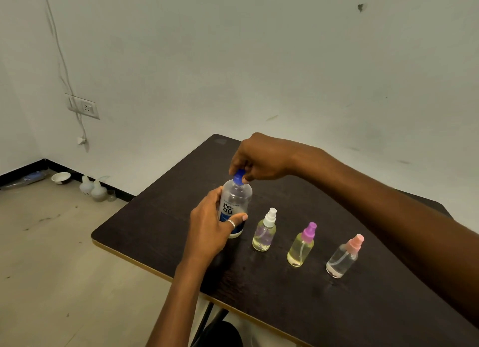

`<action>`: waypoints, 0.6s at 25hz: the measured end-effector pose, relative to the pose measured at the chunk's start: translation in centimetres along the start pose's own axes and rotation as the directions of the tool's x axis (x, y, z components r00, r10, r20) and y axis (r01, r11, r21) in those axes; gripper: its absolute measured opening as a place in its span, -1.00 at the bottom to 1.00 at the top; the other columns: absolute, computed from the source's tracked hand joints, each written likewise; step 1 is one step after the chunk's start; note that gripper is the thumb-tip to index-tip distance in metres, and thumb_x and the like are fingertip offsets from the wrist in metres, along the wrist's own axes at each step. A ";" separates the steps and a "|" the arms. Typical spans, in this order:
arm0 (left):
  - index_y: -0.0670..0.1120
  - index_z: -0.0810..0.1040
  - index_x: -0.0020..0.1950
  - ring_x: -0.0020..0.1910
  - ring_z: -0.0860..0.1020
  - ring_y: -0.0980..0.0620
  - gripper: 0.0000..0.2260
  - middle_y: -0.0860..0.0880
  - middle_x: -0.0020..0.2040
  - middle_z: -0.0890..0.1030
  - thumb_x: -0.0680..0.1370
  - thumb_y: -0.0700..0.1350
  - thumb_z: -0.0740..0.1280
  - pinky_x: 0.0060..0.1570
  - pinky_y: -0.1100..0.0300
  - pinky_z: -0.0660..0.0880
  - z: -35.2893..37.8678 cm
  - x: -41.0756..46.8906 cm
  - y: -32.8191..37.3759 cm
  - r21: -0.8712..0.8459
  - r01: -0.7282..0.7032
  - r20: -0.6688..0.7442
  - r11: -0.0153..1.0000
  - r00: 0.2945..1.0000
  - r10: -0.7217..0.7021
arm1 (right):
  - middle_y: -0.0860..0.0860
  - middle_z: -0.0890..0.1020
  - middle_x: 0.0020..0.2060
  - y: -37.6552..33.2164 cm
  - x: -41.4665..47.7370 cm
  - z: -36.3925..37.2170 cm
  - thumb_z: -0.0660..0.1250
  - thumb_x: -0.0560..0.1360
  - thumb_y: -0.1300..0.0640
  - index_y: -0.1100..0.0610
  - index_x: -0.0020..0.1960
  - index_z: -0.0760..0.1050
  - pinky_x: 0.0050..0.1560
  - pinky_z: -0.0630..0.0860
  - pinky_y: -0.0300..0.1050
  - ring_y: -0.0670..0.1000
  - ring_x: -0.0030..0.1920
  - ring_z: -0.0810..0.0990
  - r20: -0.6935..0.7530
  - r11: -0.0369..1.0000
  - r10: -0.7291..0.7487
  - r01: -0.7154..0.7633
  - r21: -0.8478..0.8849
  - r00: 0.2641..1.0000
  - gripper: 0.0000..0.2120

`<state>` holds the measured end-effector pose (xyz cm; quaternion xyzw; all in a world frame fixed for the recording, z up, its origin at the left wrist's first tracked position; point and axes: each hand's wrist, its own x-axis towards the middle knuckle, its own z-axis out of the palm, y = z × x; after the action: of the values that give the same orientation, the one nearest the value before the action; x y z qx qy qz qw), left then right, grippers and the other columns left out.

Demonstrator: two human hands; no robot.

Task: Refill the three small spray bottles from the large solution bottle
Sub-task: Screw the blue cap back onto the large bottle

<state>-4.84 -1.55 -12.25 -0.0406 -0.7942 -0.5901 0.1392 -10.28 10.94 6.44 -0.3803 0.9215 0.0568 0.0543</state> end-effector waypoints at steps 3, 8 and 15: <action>0.10 0.43 0.39 0.20 0.56 0.16 -0.35 0.16 0.24 0.57 0.36 0.00 0.60 0.09 0.32 0.53 0.0 0.1 -0.2 0.004 -0.001 -0.007 1.000 1.000 0.001 | -0.03 0.68 0.04 0.0 0.5 0.3 0.45 0.48 0.16 0.10 0.18 0.63 -0.01 0.47 -0.25 -0.14 -0.10 0.55 -0.028 1.000 0.012 -0.012 -0.013 1.000 -0.73; 0.06 0.43 0.40 0.24 0.56 0.11 -0.34 0.10 0.27 0.58 0.36 0.00 0.60 0.22 0.09 0.57 0.1 0.1 -0.4 0.010 -0.007 -0.020 1.000 1.000 0.008 | 0.05 0.66 -0.25 -0.4 0.8 1.4 0.38 0.51 -0.02 0.15 -0.17 0.64 -0.22 0.55 -0.07 0.01 -0.25 0.58 -0.084 0.988 0.073 -0.083 -0.126 0.994 -0.75; 0.05 0.44 0.39 0.24 0.57 0.10 -0.35 0.09 0.26 0.59 0.36 0.02 0.60 0.21 0.08 0.58 0.1 0.2 -0.5 0.022 -0.011 -0.016 1.000 1.000 0.012 | 0.00 0.37 -0.45 -1.3 0.2 2.0 0.19 0.57 -0.24 0.07 -0.41 0.24 -0.32 0.31 -0.13 -0.07 -0.42 0.34 -0.157 0.960 0.184 -0.212 -0.183 0.970 -0.48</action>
<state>-5.16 -1.63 -12.70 -0.0391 -0.7991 -0.5810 0.1493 -9.37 10.16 4.30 -0.2926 0.9463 0.1268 -0.0539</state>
